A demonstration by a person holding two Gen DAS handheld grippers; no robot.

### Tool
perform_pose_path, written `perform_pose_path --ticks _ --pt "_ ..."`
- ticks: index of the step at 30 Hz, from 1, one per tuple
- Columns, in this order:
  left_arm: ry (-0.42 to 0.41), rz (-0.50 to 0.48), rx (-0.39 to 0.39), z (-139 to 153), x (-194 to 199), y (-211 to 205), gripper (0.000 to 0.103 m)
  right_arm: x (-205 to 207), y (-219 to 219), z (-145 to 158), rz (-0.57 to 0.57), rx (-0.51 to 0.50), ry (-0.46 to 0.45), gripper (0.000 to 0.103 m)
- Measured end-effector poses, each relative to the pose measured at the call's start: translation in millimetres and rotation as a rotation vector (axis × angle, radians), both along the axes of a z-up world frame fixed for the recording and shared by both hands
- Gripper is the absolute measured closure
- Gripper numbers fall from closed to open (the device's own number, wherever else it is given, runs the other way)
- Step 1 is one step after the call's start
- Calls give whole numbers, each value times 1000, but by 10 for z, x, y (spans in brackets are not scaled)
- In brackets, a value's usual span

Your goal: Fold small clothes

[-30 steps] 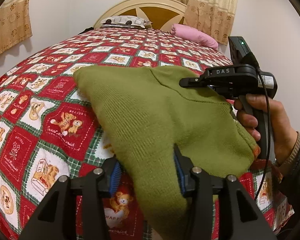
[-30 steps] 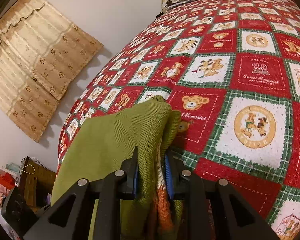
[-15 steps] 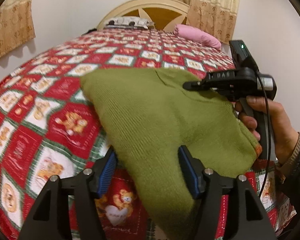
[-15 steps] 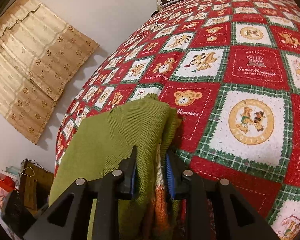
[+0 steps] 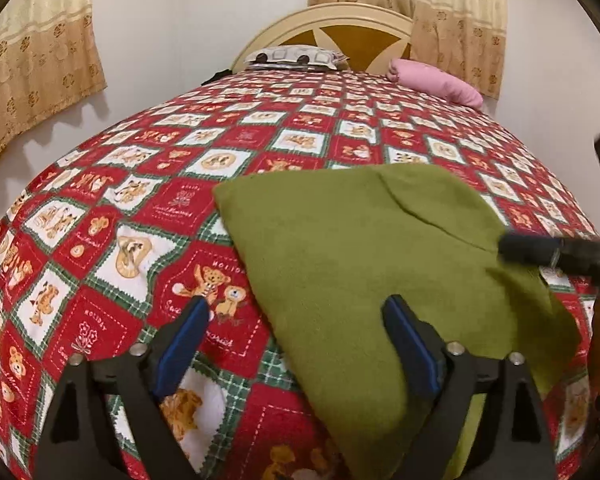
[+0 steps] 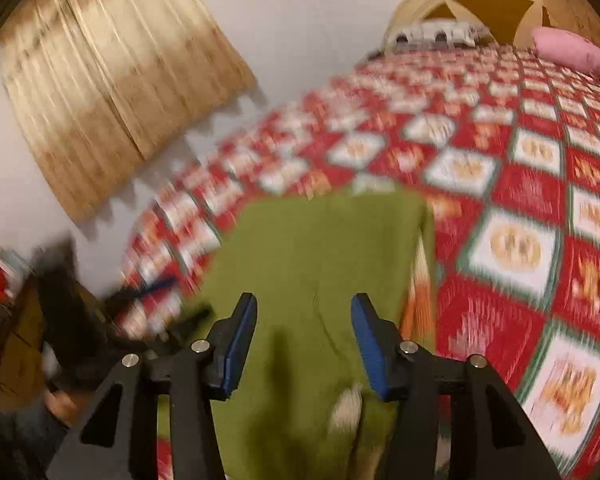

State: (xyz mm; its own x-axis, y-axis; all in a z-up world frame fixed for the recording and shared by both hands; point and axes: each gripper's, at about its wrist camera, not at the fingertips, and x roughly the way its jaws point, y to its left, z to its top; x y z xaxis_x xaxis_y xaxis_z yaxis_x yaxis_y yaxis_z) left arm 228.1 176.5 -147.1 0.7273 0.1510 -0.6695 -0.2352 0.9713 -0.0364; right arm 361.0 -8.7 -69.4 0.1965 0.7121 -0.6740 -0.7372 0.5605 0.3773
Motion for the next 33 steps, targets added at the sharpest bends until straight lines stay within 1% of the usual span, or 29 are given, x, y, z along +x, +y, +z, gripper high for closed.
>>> perform_pose_path --ticks 1,2,3,5,7,9,10,13,15,18,23,33 --pt "-1 1 -6 -19 -4 1 3 -7 5 -115 -15 -43 -7 53" --pt "-10 -2 -16 -35 -10 2 3 -6 -9 -182 -22 -42 -7 53" --pt "-17 -4 -16 -49 -13 -2 1 -4 -46 -221 -31 -17 -5 53" --pt "-26 9 -11 -54 -26 -3 0 14 -79 -253 -44 2 0 53" --pt "-22 23 -25 -6 -75 4 0 -8 -108 -238 -56 5 11 53" --pt "-20 34 -21 122 -186 -25 3 -70 -148 -118 -84 5 8 52" --pt "-38 30 -12 208 -267 -54 3 -127 -208 -35 -108 16 -8 52" --pt "-88 11 8 428 -504 -142 2 -384 -396 247 -195 55 -95 48" --pt "-116 -2 11 528 -599 -192 2 -557 -504 411 -241 75 -148 40" --pt "-136 -11 -4 611 -646 -225 2 -737 -572 556 -284 77 -196 38" --pt "-148 -16 -3 675 -657 -242 2 -892 -641 672 -321 69 -246 38" --pt "-164 -9 -1 719 -702 -241 2 -967 -639 692 -316 71 -245 38"
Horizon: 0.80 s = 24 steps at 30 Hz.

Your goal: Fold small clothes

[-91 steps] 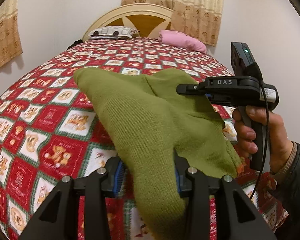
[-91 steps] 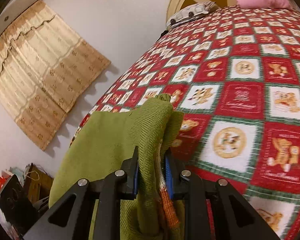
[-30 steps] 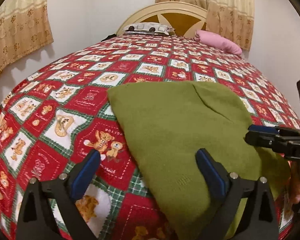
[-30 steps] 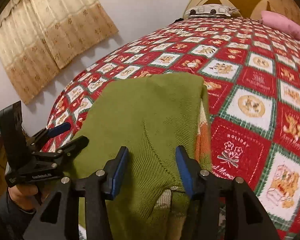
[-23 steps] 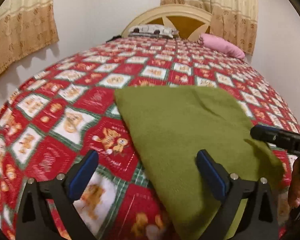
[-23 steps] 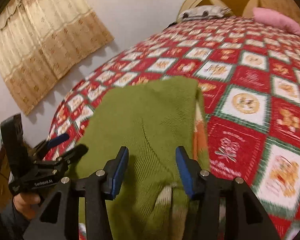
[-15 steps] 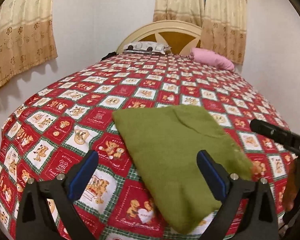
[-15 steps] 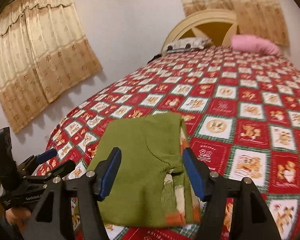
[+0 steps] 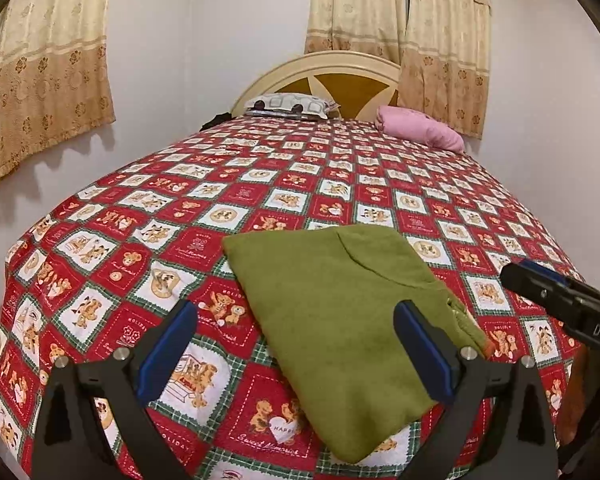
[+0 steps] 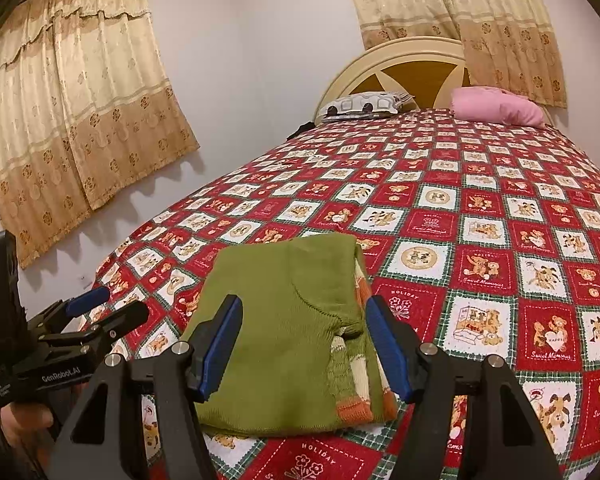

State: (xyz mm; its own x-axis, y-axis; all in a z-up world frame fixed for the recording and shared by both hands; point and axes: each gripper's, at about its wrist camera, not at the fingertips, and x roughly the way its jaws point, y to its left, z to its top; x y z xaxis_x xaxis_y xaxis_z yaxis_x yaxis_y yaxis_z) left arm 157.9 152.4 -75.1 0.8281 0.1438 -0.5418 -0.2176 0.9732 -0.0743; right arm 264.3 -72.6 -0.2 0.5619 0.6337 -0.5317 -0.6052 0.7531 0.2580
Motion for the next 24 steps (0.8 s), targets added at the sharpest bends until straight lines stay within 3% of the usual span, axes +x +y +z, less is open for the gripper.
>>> perform_pose_path --ticks 24 --pt "2 -2 3 3 -1 19 2 -117 17 0 9 2 -4 38"
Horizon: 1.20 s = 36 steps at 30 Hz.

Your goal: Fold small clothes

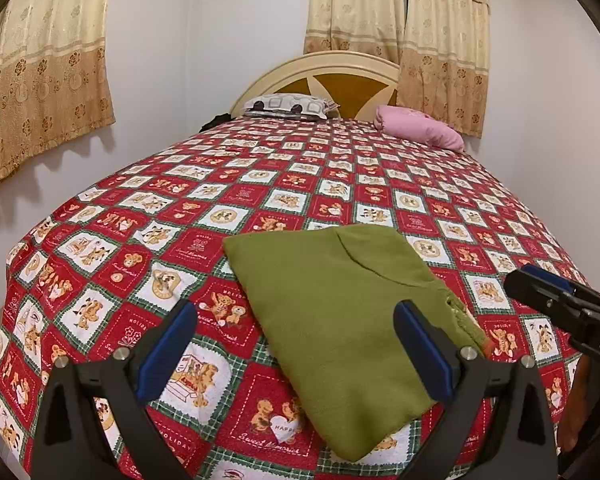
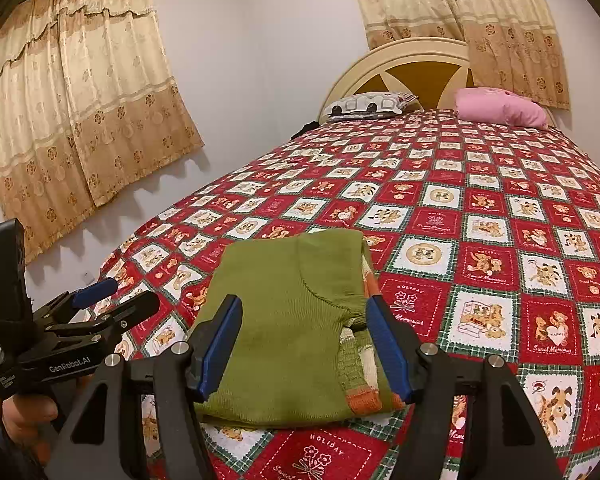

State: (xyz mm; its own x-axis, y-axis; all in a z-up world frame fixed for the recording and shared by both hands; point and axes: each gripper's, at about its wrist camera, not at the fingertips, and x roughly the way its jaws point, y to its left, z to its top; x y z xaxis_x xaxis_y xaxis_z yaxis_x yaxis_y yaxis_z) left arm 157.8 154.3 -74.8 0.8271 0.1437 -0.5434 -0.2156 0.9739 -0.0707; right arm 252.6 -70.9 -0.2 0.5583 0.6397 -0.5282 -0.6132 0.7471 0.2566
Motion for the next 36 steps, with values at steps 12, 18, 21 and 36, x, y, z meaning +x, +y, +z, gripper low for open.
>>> perform_pose_path --ticks 12,18,21,36 --pt "-2 -6 3 15 -1 -25 2 -41 -16 37 0 8 -6 38" --pt "0 -12 4 25 -3 -39 0 -43 -25 44 -1 10 -11 38" --pt "-3 -29 1 38 -13 -45 0 -61 -37 71 -4 15 -21 38" --pt "-12 22 11 88 -9 97 0 -155 30 169 16 10 -62 38"
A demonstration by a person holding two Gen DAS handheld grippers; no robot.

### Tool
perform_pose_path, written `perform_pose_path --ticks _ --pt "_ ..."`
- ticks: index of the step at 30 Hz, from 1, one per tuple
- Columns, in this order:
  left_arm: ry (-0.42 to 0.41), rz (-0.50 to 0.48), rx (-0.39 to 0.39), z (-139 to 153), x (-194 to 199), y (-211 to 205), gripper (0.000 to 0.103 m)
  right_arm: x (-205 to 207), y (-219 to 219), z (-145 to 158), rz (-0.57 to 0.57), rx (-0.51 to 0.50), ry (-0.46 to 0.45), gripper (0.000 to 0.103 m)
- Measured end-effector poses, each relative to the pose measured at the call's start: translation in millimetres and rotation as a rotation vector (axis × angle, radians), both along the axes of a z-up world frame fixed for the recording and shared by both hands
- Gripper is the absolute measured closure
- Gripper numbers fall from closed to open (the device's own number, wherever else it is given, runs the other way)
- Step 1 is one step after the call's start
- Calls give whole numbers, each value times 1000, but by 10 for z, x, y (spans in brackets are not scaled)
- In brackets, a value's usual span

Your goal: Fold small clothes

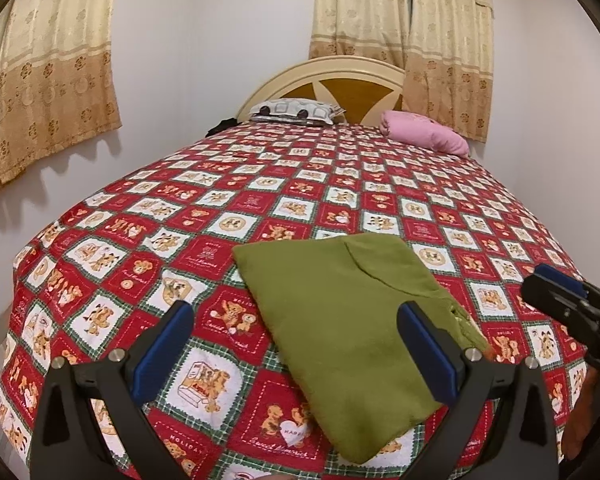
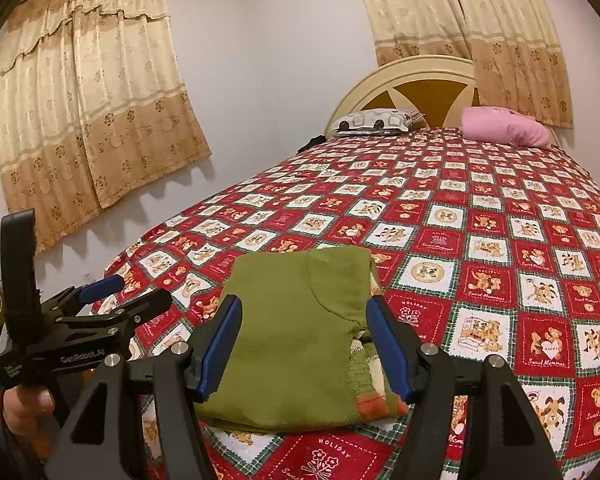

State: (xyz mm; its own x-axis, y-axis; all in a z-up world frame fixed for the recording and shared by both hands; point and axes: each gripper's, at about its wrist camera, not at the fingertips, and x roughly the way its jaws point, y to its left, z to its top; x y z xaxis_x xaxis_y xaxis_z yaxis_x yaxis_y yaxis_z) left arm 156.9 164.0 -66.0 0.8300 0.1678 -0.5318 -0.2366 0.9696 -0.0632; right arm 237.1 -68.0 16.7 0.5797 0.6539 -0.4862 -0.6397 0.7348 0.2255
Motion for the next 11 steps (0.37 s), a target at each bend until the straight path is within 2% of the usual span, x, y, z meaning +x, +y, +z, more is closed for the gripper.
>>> perform_pose_path --ticks 4,7,11 --pt "6 10 4 -21 2 32 0 -5 14 -7 4 -3 -1 38" --pt "0 24 46 -31 -11 5 0 -7 27 -20 8 -8 1 38" --pt "1 15 40 -38 -8 2 0 -26 37 -18 11 -10 -2 38"
